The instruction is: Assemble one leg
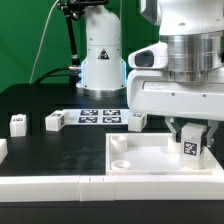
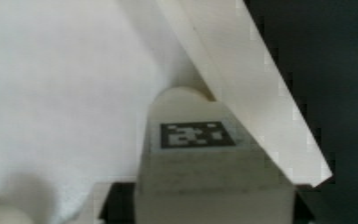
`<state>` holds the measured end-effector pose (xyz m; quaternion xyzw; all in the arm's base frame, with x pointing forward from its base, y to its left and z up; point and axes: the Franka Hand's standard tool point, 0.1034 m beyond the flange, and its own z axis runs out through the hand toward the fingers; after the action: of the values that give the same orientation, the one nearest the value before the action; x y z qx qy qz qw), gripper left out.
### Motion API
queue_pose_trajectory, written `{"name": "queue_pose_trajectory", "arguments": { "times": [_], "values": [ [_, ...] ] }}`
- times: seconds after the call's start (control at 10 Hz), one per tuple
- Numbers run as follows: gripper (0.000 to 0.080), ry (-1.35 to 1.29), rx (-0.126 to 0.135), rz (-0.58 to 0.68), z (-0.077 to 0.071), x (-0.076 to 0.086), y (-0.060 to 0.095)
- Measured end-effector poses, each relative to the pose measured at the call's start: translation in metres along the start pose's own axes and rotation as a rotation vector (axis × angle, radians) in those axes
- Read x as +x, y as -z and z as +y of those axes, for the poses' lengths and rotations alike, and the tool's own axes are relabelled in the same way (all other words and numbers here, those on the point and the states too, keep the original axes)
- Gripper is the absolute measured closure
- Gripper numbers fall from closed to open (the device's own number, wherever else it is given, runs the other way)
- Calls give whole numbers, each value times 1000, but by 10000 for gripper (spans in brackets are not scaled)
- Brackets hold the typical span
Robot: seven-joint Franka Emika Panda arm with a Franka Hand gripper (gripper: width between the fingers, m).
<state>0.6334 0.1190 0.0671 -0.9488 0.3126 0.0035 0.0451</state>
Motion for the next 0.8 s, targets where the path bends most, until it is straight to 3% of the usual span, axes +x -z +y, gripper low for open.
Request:
{"name": "queue_pose_trajectory", "arguments": {
  "times": [0.3,0.7,0.8],
  "values": [
    [508,-382,10,12,1,1,0],
    [508,-640,21,-7,1,1,0],
    [396,-686,23,-12,0,0,-1]
  ]
}}
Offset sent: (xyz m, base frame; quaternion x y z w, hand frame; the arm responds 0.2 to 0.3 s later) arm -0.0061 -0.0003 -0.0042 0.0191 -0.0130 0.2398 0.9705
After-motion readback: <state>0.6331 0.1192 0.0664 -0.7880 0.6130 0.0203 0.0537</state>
